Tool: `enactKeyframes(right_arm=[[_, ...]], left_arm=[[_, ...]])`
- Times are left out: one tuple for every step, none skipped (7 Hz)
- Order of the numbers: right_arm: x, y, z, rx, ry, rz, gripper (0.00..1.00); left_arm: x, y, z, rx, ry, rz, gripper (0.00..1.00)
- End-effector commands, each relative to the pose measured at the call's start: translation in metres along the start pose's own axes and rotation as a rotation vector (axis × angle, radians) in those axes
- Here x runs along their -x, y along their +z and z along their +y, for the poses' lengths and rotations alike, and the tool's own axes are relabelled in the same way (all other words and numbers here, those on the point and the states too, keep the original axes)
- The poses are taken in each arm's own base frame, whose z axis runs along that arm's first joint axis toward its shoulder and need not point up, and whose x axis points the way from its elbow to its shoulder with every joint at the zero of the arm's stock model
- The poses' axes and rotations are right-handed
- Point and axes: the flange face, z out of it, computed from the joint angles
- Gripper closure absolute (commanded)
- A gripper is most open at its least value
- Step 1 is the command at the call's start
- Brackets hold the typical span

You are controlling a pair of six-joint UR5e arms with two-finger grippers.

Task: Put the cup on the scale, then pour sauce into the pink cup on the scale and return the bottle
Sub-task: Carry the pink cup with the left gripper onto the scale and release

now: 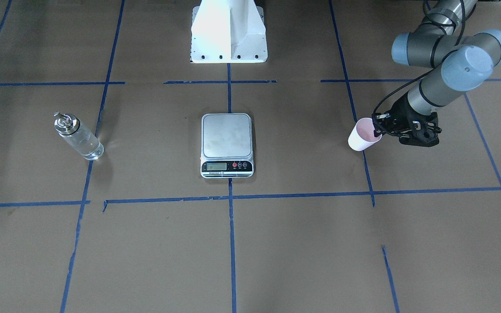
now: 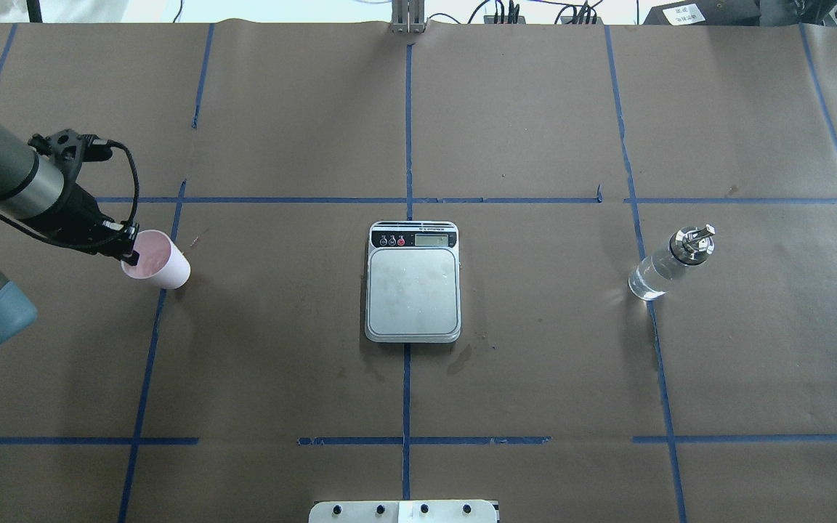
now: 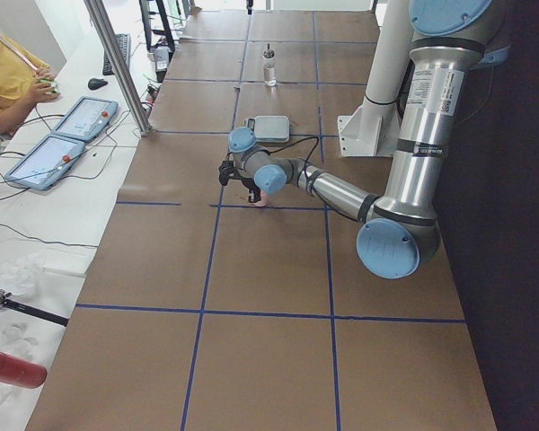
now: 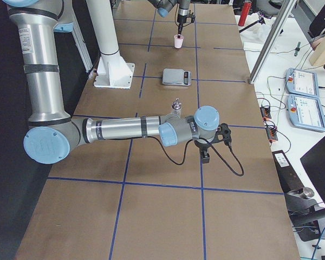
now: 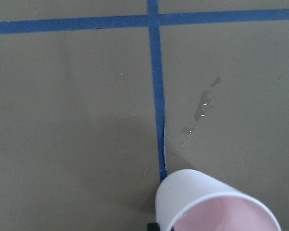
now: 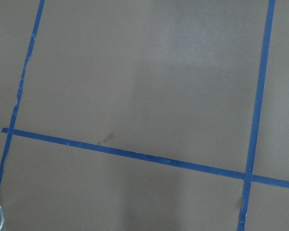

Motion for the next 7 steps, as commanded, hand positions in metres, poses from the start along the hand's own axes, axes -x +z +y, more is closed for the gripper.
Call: enactKeyframes(right_arm=[[0.007,-0.003,-0.003,-0.006,-0.006,-0.003,0.0],[0.017,-0.006,-0.004,-0.014,-0.026,-0.007,0.0],[0.03,-0.01,-0.006,-0.022,-0.043,-0.01,0.0],[0.047,-0.007,-0.007,-0.02,-0.009,-0.019,0.0],[0.068,0.004,-0.01,-0.002,-0.019,-0.025,0.0],[0.072,0.007,-0.011,0.002,-0.016,-0.028,0.0],[0.072,0.007,-0.01,0.004,-0.017,-0.029,0.0]], left_arm=[[-0.107,-0.062,-0.046,-0.133,-0.139,-0.007,1.0],[-0.186,-0.051,-0.03,-0.09,-0.189,0.011,1.0],[-0.256,-0.038,-0.009,-0.073,-0.22,0.048,1.0],[-0.302,-0.027,0.005,-0.09,-0.193,0.055,1.0],[-0.317,-0.018,0.016,-0.077,-0.197,0.06,1.0],[-0.332,-0.009,0.018,-0.066,-0.188,0.056,1.0],[-0.348,-0.005,0.018,-0.058,-0.178,0.062,1.0]])
